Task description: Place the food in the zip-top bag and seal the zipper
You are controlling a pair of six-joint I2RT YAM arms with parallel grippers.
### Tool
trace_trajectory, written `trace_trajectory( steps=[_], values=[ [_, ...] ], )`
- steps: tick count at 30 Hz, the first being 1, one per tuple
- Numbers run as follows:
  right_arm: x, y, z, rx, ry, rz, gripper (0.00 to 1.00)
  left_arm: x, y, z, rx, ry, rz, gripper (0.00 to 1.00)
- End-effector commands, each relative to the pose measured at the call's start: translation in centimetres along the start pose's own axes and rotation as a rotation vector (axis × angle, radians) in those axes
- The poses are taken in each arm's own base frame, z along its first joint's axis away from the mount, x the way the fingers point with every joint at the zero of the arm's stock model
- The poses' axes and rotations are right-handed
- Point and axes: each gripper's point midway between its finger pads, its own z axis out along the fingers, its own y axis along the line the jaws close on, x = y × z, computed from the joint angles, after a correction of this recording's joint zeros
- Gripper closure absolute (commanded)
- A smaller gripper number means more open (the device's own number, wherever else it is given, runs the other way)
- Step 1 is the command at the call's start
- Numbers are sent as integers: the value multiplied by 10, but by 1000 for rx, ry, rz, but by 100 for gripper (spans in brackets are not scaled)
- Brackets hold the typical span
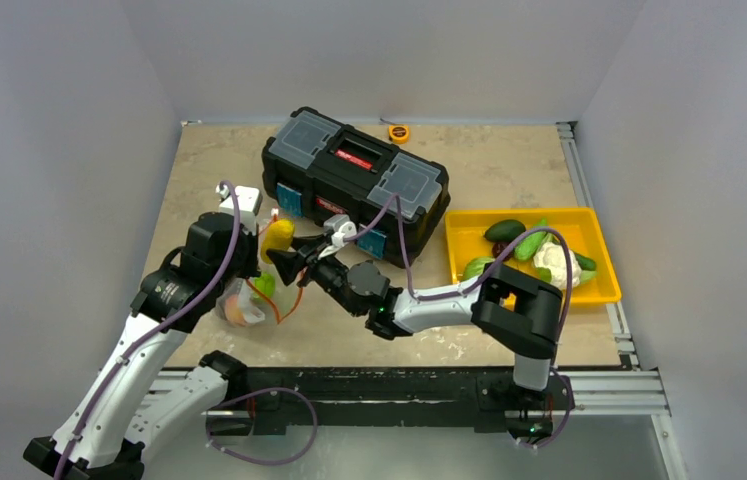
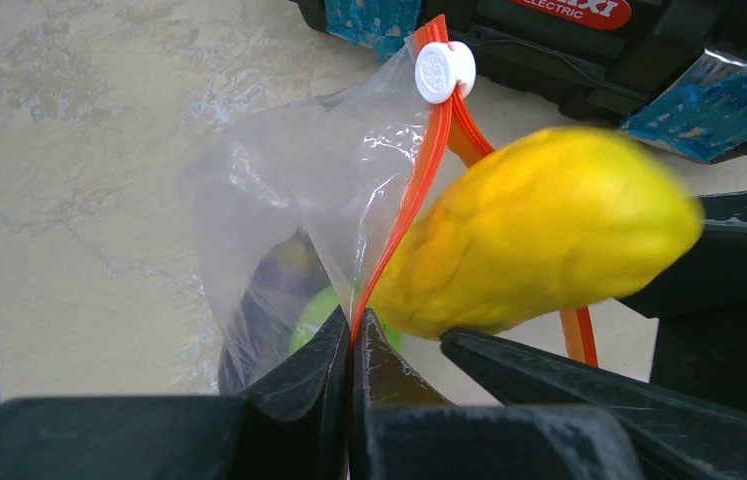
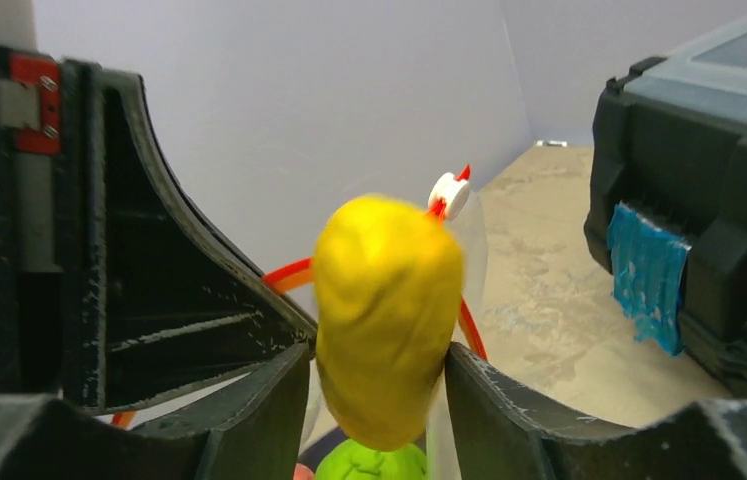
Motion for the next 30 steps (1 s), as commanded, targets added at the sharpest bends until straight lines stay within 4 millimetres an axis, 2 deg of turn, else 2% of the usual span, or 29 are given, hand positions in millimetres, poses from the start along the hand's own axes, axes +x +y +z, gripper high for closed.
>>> trace_trajectory(
  steps=[1, 5, 8, 15, 17, 21, 23, 27, 30],
  values=[
    [-17, 11, 13, 1, -54, 19, 46, -9, -3, -1, 14, -41, -24, 100],
    [-1, 7, 19, 17, -18, -3, 38, -8, -3, -1, 13, -39, -24, 100],
    [7, 4, 20, 28, 8, -19, 35, -8, -3, -2, 12, -42, -25, 100],
    [-2, -2, 11, 66, 30, -33, 37, -9, -3, -2, 12, -44, -25, 100],
    [-11, -4, 4, 82, 37, -30, 39, -8, -2, -1, 10, -41, -23, 100],
    [-13, -7, -12, 114, 158, -57, 39, -8, -2, -1, 7, -41, -24, 100],
    [-7, -2, -21, 109, 269, -59, 39, -7, -2, -1, 7, -39, -22, 100],
    [20, -10, -51, 174, 525, -68, 38, -8, -2, -1, 8, -41, -24, 100],
    [32, -7, -72, 167, 626, -19, 37, -8, -2, -1, 9, -42, -23, 100]
  ],
)
